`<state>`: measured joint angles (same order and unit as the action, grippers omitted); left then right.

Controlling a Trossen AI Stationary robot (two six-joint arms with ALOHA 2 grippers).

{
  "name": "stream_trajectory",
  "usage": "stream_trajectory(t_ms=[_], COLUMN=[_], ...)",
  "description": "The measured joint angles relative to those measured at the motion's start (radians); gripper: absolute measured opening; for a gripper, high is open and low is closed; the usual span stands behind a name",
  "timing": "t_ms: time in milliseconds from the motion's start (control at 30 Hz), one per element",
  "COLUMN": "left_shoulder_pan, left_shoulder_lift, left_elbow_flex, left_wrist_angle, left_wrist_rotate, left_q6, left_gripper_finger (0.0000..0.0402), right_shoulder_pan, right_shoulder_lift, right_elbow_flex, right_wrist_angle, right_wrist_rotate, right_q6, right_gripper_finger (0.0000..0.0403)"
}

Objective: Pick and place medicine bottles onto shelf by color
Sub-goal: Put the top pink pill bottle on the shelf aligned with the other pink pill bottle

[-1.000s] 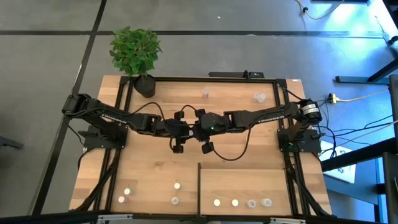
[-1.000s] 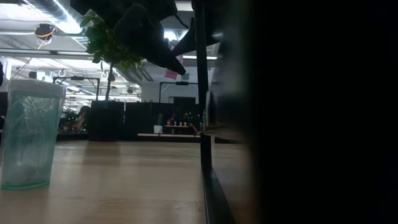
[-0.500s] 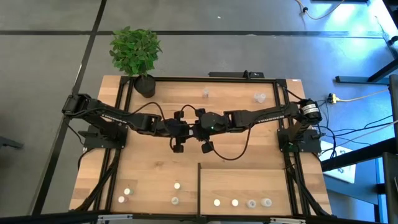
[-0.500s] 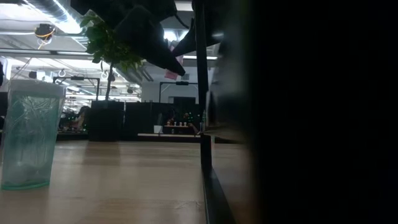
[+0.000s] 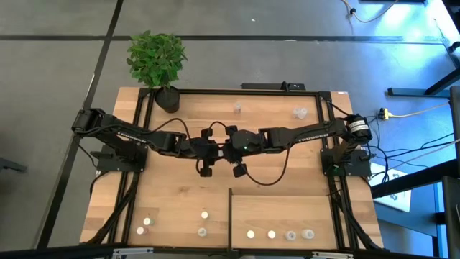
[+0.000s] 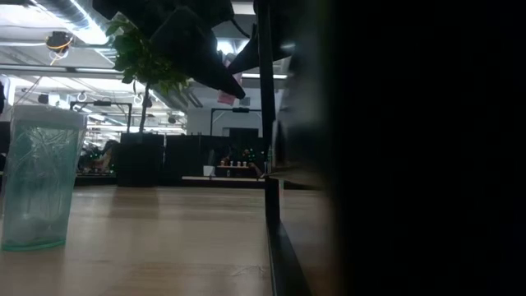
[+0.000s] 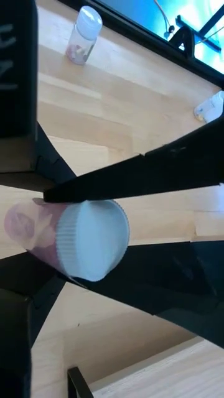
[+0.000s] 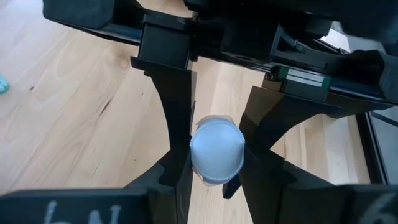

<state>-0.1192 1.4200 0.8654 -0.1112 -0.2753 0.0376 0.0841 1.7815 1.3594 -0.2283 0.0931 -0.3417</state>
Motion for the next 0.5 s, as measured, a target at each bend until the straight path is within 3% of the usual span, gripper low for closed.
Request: stream_trajectory(t_ms=[500], left_shoulder_pan=[-0.010], left_shoulder_lift=[0.000], left_elbow_flex=[0.000], left_wrist_angle=[-0.006], left_wrist_rotate=[-0.002], left_q6=[-0.091], left_gripper_finger=[0.0136], right_shoulder_pan=[0.000], right_shoulder_lift=[0.000], right_elbow_flex=[0.000], right_wrist_angle=[-0.008], right_wrist_rotate=[0.000], right_q6=[0.010], right_gripper_finger=[0.0114])
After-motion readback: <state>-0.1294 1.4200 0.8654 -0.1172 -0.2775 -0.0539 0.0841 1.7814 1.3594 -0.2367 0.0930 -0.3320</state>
